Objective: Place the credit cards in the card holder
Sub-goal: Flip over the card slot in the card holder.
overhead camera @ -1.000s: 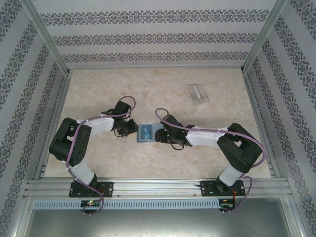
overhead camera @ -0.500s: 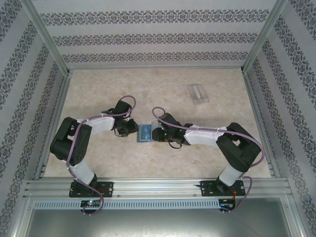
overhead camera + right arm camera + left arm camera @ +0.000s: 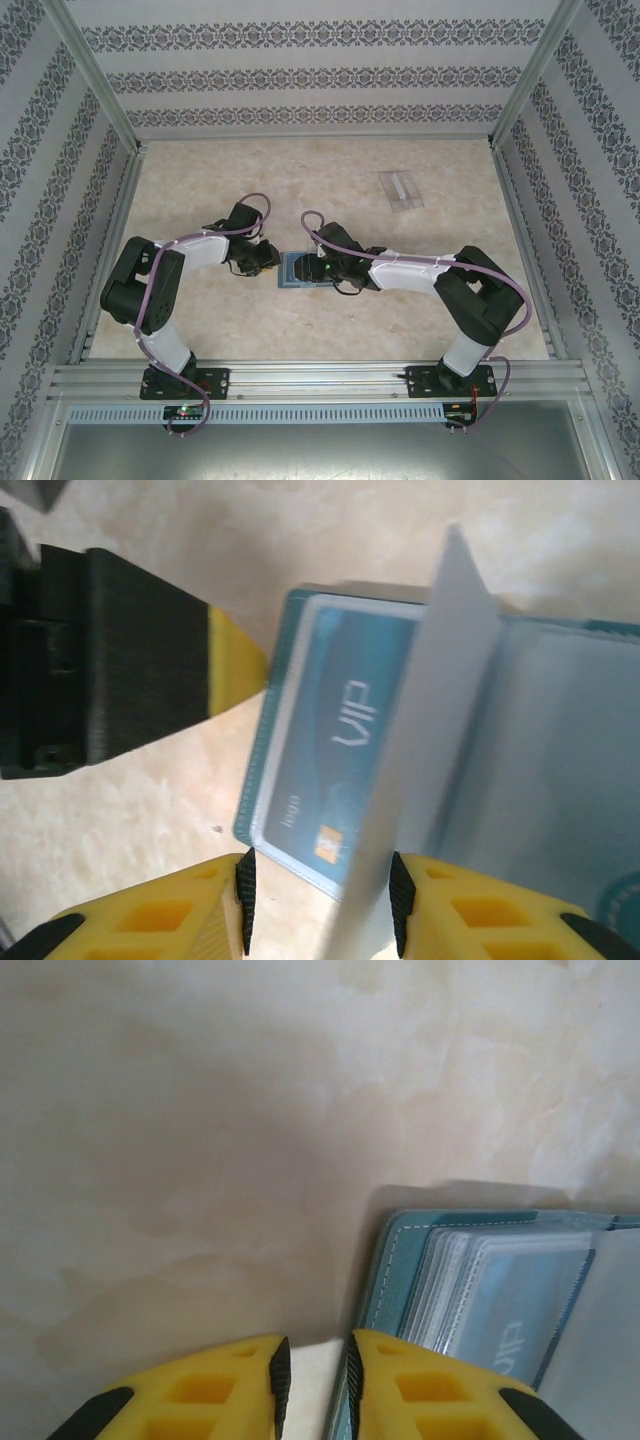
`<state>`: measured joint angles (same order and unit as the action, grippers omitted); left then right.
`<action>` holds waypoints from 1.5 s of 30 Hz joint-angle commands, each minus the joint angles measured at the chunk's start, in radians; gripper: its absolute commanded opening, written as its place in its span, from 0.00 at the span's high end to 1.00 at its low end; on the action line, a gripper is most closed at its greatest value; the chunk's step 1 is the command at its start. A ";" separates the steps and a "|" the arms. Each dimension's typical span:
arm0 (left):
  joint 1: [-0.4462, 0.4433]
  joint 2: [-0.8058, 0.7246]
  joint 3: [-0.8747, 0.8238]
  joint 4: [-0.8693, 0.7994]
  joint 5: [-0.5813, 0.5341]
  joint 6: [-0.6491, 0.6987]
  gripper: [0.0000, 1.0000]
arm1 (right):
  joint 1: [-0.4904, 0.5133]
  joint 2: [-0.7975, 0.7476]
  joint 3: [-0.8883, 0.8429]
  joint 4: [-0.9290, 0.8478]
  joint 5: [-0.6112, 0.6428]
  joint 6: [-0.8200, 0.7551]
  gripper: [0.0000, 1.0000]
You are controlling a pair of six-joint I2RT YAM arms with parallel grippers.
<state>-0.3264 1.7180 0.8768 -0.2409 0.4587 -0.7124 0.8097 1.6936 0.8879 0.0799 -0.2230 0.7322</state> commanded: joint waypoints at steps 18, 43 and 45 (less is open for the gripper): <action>0.131 -0.053 -0.114 0.141 0.094 -0.107 0.52 | -0.012 0.168 0.145 0.033 -0.170 -0.029 0.59; 0.056 -0.179 -0.019 -0.027 0.036 0.003 0.43 | -0.092 0.231 0.223 -0.007 -0.270 -0.050 0.60; 0.057 -0.190 -0.032 -0.034 0.018 -0.007 0.43 | -0.067 0.245 0.216 0.011 -0.242 -0.047 0.60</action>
<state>-0.2672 1.5547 0.8326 -0.1997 0.5117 -0.7418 0.7055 1.9045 1.0958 0.0849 -0.4648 0.6994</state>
